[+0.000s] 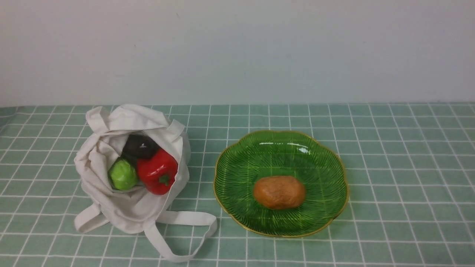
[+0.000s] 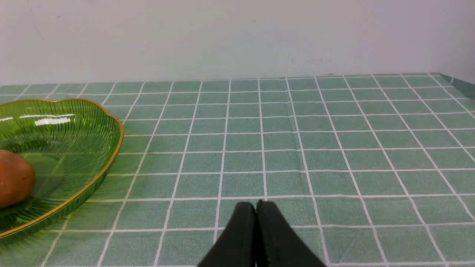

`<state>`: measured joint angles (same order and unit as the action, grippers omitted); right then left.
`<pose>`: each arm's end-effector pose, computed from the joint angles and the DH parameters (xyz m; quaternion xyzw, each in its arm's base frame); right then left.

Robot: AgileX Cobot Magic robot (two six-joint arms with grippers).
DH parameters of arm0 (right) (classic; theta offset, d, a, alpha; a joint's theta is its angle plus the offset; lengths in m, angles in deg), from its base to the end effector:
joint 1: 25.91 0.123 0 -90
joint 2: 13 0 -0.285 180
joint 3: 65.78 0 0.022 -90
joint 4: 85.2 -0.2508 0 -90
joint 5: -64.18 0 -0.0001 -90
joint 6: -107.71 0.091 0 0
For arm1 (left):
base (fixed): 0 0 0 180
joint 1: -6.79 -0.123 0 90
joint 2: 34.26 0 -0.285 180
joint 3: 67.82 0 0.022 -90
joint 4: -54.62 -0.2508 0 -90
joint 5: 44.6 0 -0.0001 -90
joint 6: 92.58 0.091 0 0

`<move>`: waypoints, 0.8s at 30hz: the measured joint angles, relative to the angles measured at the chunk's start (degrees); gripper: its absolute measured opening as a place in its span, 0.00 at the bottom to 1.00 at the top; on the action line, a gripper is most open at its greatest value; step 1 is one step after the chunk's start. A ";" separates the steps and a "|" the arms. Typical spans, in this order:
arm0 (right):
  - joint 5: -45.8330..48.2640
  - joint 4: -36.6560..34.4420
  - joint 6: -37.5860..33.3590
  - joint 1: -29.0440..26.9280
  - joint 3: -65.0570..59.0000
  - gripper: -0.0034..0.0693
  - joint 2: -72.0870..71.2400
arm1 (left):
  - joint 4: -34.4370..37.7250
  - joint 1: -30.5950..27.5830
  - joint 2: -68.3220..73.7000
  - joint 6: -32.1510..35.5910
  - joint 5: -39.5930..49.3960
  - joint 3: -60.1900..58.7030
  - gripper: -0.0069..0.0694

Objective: Take vegetables from cloth bag on blue coffee tablecloth place on plate.
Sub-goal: 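Reach into the cloth bag and grasp the green cucumber with the left gripper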

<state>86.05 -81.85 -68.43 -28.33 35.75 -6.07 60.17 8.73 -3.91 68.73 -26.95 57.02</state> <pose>0.0520 -0.0042 0.1724 0.0287 0.8045 -0.0174 0.5929 0.0908 -0.0058 0.2879 -0.1407 0.7703 -0.1507 0.6035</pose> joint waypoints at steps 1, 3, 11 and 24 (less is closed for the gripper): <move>0.00 0.00 0.00 0.00 0.00 0.03 0.00 | -0.38 0.00 5.20 1.43 7.10 3.12 0.08; 0.00 0.00 0.00 0.00 0.00 0.03 0.00 | -0.53 0.00 13.86 5.11 16.47 8.80 0.08; 0.00 0.00 0.00 0.00 0.00 0.03 0.00 | 3.07 0.00 39.99 22.79 29.02 23.39 0.08; 0.00 0.00 0.00 0.00 0.00 0.03 0.00 | -0.25 8.98 58.02 25.91 25.38 32.73 0.09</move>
<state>86.05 -81.85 -68.43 -28.33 35.75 -6.07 59.92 17.72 54.12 94.63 -1.57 89.75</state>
